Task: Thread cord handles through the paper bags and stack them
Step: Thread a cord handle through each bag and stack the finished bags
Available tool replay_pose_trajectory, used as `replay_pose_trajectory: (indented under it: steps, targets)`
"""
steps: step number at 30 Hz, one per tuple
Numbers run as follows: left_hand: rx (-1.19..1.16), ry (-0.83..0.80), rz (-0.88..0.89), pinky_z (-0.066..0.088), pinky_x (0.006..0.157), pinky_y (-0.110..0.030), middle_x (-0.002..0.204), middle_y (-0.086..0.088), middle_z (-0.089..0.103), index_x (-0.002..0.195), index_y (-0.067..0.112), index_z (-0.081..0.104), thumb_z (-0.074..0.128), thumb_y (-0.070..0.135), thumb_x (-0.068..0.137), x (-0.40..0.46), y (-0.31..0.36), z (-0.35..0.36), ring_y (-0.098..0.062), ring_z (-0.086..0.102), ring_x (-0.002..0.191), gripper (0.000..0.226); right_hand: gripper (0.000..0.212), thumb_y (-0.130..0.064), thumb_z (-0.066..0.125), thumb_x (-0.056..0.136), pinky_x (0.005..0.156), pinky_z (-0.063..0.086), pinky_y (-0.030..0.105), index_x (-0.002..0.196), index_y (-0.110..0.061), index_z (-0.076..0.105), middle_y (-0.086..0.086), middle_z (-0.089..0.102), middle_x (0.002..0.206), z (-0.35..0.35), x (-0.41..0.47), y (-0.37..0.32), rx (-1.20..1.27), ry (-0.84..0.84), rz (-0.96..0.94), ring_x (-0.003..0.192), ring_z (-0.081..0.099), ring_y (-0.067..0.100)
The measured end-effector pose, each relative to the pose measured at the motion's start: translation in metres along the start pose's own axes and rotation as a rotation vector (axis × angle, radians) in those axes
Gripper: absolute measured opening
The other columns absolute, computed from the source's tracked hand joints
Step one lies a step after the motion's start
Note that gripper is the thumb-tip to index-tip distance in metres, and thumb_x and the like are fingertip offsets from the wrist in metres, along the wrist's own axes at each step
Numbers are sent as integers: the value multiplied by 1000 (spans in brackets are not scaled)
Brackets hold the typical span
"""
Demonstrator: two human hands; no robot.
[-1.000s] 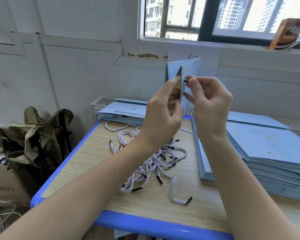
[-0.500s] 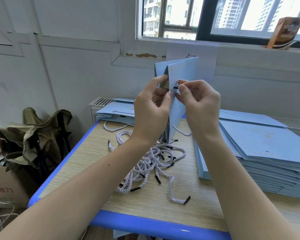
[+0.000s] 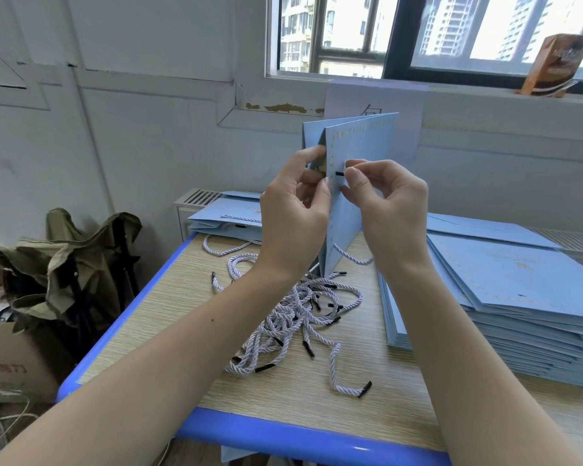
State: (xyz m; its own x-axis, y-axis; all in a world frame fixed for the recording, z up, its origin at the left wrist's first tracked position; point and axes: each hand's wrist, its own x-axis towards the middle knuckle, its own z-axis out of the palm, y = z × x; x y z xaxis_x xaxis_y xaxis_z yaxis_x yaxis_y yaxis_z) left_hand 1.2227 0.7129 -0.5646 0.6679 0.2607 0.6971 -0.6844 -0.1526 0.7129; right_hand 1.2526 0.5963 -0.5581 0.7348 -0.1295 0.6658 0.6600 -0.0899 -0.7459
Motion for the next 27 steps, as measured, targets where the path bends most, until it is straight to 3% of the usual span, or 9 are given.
replay_pose_trajectory:
  steps: [7,12,18,21,23,27]
  targets:
    - [44,26,27,60,72,-47,89,0,68,124,17,60,56,6,97,0,-1,0,-23,70,83,29,7,-10,68,93,75,63,36,93,-4,72,5,74,92,2,-3,-3,-10,66,22,93,71,17]
    - [48,20,38,59,73,-48,90,-3,70,125,13,61,56,4,97,-2,0,0,-25,70,81,30,6,-13,69,93,76,63,37,93,-8,72,0,74,93,3,-4,-6,-34,72,-14,93,71,15]
    - [146,-4,164,59,73,-39,98,-1,71,129,11,61,54,3,94,-4,-1,2,-17,69,86,37,6,-11,70,92,75,63,37,92,-7,73,1,75,91,2,-5,-6,-24,97,-4,91,71,14]
    - [267,10,293,55,74,-28,105,-6,68,136,8,58,53,-1,94,-4,-3,2,-16,64,87,43,7,-9,69,92,76,62,36,93,-3,73,3,75,91,2,-4,-7,19,87,8,90,72,16]
    - [341,22,370,50,74,-18,106,-8,66,136,5,59,54,-3,94,-3,-3,2,-12,59,87,43,8,-7,69,93,79,62,35,94,0,72,8,74,90,2,-4,-9,86,69,34,90,72,21]
    - [381,26,470,51,83,-19,115,-9,64,136,7,59,56,-1,96,-3,0,1,-9,59,97,40,8,-5,68,94,82,61,35,94,3,69,23,70,92,2,-5,-13,223,31,81,92,71,35]
